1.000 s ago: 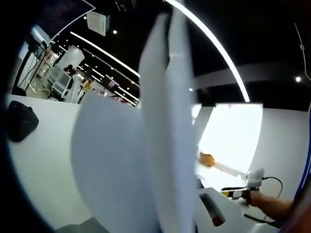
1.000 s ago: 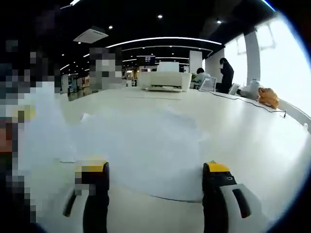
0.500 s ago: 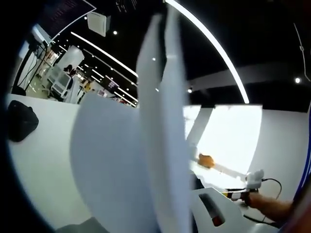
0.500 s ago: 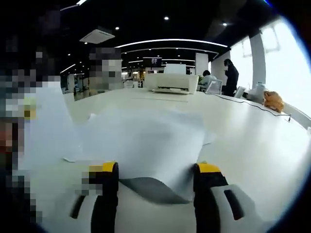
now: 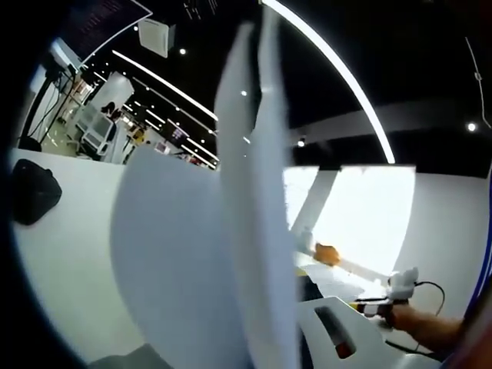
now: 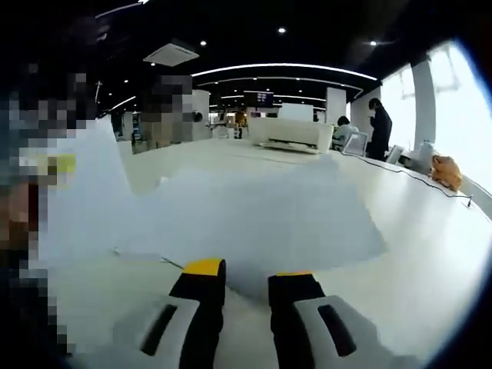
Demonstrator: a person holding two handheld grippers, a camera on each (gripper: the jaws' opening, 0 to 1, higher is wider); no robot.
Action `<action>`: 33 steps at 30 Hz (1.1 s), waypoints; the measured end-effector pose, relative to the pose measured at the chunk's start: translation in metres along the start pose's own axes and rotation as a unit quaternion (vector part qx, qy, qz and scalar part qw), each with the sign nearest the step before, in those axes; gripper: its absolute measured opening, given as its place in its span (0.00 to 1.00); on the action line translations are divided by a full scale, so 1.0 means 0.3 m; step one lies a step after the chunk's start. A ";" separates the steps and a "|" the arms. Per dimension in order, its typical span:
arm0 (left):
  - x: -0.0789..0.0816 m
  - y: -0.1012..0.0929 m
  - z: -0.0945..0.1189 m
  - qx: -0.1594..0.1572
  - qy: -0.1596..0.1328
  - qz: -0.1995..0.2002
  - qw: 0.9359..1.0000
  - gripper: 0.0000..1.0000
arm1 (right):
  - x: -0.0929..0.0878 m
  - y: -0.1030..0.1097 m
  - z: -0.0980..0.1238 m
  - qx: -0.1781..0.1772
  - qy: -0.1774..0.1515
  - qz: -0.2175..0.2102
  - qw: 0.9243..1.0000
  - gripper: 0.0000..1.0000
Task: Organize the stack of printing papers by aligning and flattening the scattered papers on the table
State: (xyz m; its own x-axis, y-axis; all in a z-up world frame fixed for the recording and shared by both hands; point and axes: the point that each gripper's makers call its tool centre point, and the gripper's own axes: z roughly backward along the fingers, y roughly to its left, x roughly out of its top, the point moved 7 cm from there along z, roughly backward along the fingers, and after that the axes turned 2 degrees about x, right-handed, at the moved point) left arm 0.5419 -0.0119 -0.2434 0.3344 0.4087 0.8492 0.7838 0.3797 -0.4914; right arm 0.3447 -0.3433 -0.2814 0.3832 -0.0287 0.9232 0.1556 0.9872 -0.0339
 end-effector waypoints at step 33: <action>-0.015 -0.044 0.018 0.002 0.006 0.005 1.000 0.06 | 0.082 -0.023 0.052 0.061 -0.081 -0.059 0.993 0.00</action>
State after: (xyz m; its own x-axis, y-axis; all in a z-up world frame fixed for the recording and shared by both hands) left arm 0.5271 -0.0143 -0.2419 0.3489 0.4029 0.8461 0.7778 0.3792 -0.5012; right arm 0.3388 -0.3484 -0.2523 0.2157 -0.1289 0.9679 0.0744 0.9905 0.1154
